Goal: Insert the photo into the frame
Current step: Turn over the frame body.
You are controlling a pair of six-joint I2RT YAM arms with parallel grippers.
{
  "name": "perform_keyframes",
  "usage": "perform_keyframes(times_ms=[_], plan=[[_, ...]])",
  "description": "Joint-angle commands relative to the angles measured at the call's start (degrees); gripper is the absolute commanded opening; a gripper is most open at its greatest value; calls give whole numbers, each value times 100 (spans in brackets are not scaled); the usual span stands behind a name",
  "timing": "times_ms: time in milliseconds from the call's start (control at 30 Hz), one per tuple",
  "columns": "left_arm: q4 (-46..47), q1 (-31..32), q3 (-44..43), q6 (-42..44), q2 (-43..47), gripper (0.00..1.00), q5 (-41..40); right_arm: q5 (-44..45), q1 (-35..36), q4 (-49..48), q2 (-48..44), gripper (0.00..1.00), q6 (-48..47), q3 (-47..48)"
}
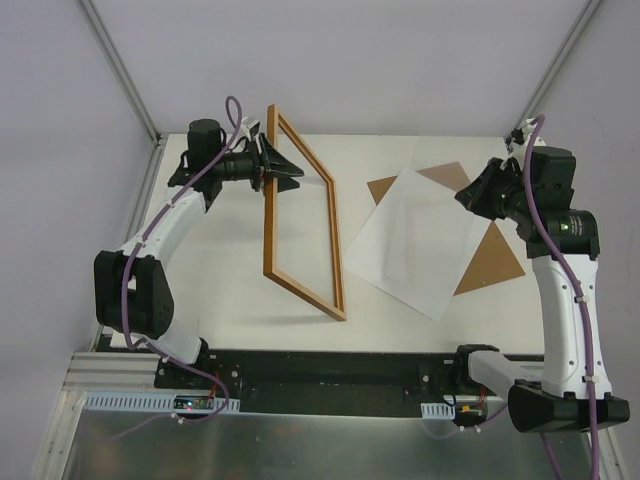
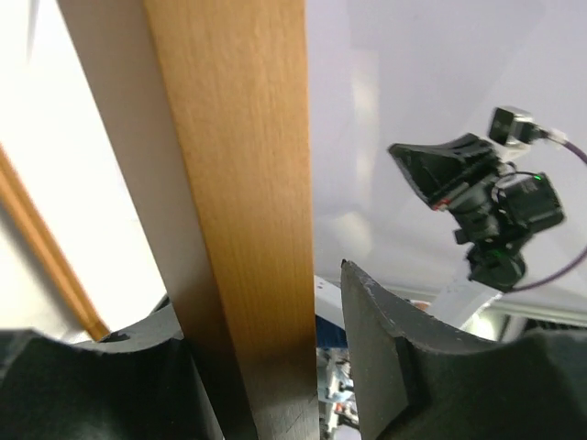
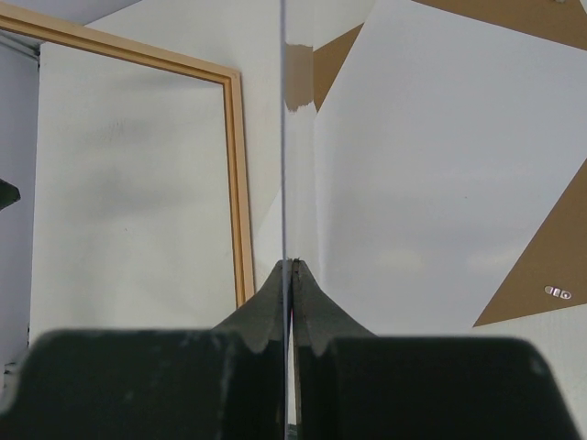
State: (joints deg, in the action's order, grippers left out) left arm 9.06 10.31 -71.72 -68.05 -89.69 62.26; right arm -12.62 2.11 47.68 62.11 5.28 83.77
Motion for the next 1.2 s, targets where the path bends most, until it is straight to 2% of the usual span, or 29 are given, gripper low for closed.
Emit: perform_keyframes(times_ms=[0,100,267,467,533,600,767,967,1167], plan=[[-2713,-222,-667,2303,321,44,-380,76,70,-321,-14,1,26,17],[-3733,-248,-939,3137,215,42,-906,58,97,-347,-23,1,0,-18],[-4692,-248,-1151,3939,224,43,-2031,41,132,-347,-49,1,-27,-80],[-5089,-257,-1177,4195,347,40,-2754,32,158,-365,-84,1,-44,-132],[-5133,-257,-1169,4221,338,34,-2815,32,176,-382,-93,1,-45,-150],[-5168,-266,-1160,4256,294,20,-2851,23,167,-374,-93,1,-62,-159],[-5177,-292,-1107,4335,233,0,-2851,40,176,-339,-93,1,-88,-98],[-4958,-318,-1151,4362,311,0,-2395,84,176,-146,-50,1,-123,253],[-3975,-398,-1107,3862,365,0,-1402,400,193,180,-6,1,-238,702]])
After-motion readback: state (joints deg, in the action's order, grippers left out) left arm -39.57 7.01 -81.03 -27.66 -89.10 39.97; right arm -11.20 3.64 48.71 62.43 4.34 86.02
